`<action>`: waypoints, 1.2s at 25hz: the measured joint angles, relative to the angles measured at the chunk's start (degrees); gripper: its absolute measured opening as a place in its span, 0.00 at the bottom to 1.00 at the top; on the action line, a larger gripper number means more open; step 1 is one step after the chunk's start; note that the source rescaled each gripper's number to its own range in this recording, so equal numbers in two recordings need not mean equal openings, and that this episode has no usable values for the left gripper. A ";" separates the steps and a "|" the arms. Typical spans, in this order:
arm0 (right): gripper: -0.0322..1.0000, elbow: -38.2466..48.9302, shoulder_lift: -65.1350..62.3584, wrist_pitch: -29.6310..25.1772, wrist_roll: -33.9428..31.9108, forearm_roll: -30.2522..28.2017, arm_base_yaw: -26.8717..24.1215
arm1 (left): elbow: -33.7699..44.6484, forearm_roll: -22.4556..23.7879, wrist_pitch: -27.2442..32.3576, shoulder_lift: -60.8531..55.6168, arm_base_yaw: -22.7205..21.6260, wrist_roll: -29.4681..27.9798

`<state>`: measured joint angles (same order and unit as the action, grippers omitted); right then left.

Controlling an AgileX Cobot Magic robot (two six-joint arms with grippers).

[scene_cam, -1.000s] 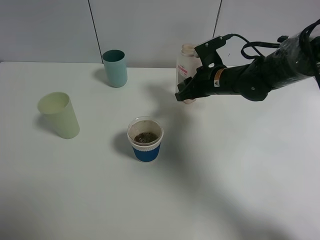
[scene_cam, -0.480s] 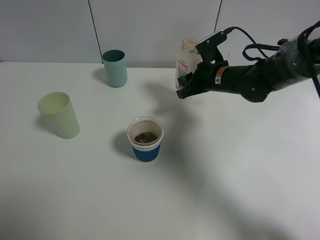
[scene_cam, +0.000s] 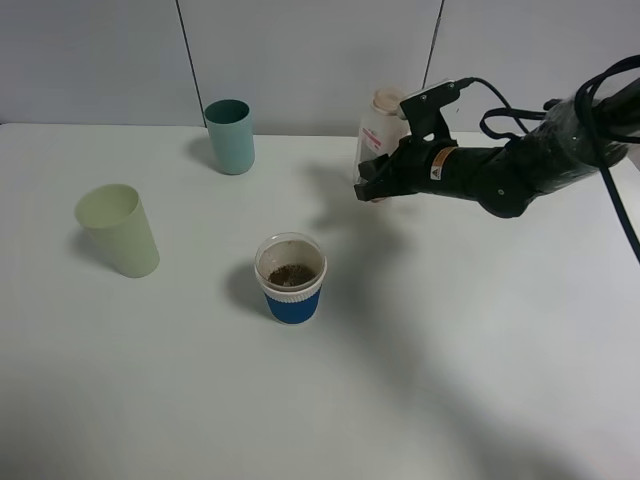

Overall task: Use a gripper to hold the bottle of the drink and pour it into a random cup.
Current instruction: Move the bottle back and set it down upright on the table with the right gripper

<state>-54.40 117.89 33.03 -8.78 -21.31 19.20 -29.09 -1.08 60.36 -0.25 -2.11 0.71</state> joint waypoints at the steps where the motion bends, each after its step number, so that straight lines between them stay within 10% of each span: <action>1: 0.04 0.00 0.40 0.00 -1.12 0.06 -0.13 | 0.00 0.00 0.00 0.00 0.00 0.00; 30: 0.03 0.00 1.06 -5.88 5.19 -1.07 -0.18 | 0.00 0.00 0.00 0.00 0.00 0.00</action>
<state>-54.40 118.95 27.16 -3.59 -22.38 19.01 -29.09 -1.08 60.36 -0.25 -2.11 0.71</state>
